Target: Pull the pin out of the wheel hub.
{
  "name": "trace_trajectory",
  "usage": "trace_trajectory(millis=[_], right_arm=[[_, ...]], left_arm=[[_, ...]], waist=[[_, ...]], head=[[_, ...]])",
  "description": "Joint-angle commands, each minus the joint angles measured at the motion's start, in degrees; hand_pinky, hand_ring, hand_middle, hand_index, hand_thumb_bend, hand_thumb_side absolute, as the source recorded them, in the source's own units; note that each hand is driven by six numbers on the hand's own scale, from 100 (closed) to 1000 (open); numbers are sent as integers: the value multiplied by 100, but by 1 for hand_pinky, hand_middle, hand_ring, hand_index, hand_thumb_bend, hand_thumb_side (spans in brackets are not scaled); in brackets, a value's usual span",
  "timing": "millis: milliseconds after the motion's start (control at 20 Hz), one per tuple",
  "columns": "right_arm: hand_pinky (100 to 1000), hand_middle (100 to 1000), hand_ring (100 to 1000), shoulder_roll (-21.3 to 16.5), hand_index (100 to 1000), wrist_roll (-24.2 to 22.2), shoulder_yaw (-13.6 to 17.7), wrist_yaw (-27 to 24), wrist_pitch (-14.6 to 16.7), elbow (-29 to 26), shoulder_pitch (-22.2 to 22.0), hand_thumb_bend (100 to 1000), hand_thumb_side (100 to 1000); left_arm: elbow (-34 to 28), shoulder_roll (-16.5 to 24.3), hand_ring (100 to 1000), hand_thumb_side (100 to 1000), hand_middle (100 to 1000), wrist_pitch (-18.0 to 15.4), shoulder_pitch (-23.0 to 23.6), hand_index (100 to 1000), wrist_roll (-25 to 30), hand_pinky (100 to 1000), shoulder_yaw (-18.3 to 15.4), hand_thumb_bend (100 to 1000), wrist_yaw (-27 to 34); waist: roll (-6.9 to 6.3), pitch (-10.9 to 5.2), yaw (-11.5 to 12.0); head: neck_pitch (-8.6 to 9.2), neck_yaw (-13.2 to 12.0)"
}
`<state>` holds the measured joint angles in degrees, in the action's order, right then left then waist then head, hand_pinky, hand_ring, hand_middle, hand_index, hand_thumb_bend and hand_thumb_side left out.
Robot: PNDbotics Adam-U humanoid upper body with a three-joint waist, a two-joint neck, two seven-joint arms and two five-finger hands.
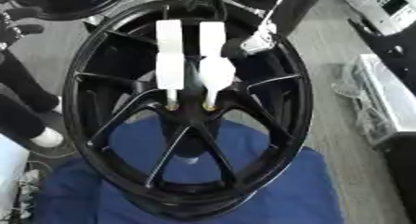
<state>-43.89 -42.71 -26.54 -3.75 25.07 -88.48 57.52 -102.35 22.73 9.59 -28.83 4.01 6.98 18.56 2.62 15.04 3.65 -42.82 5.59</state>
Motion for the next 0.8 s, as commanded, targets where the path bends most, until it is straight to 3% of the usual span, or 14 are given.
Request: trace_trajectory(millis=[50, 500, 700, 800], right_arm=[[711, 737, 509, -45, 858, -925, 41, 116, 995, 30, 26, 377, 382], [686, 715, 482, 15, 846, -925, 37, 308, 1040, 81, -154, 373, 389], [730, 705, 569, 7, 839, -925, 65, 325, 1038, 97, -201, 363, 392], [731, 699, 571, 3, 835, -925, 77, 314, 1017, 96, -222, 360, 389]], left_arm=[[-56, 137, 802, 607, 838, -8, -96, 806, 28, 778, 1, 100, -3], [-54, 130, 803, 606, 839, 1, -108, 806, 53, 779, 21, 100, -4], [-52, 131, 803, 606, 839, 5, -110, 806, 70, 779, 34, 100, -7], [-50, 132, 803, 606, 839, 6, -110, 805, 79, 779, 38, 100, -7]], waist=[[-23, -118, 9], [-26, -113, 15], [-26, -112, 12], [-26, -110, 11]], head=[[-28, -4], [-32, -15], [-28, -37], [-32, -50]])
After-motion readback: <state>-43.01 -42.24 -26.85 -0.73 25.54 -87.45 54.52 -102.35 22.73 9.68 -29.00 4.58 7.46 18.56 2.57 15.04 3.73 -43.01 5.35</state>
